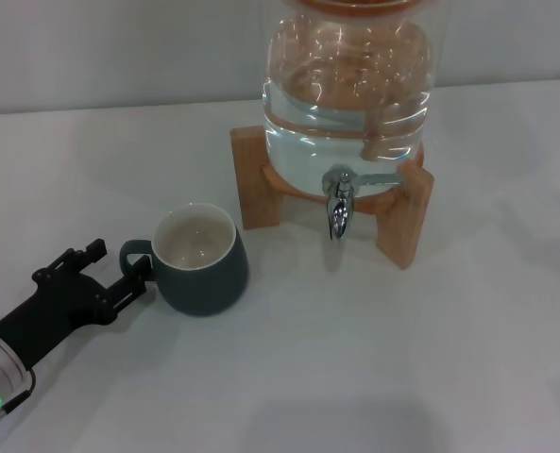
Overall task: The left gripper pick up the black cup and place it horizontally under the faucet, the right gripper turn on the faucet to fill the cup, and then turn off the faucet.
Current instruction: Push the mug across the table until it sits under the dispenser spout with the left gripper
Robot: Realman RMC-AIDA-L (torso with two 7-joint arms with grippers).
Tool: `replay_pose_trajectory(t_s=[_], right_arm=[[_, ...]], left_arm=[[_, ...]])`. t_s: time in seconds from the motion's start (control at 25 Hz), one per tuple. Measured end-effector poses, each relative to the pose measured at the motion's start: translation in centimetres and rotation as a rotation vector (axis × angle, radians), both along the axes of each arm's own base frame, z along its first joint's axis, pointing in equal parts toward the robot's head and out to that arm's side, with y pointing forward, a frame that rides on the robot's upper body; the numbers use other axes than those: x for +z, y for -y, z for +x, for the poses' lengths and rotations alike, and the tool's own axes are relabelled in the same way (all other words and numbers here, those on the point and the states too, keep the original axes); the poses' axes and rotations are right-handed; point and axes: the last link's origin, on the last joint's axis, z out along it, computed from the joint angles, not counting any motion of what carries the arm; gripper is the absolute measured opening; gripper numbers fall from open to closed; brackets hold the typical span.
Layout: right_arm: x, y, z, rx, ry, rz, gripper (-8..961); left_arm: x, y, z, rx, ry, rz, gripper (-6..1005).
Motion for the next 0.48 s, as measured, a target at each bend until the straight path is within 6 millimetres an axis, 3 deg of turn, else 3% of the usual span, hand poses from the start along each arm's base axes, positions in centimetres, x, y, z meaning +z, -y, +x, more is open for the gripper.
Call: replay_pose_trajectory(t_s=[0.48], right_arm=[[-0.18, -0.26, -0.06, 0.000, -0.002, -0.007, 766]], left_arm=[[0.19, -0.81, 0.58, -0.010, 0.010, 0.016, 667]])
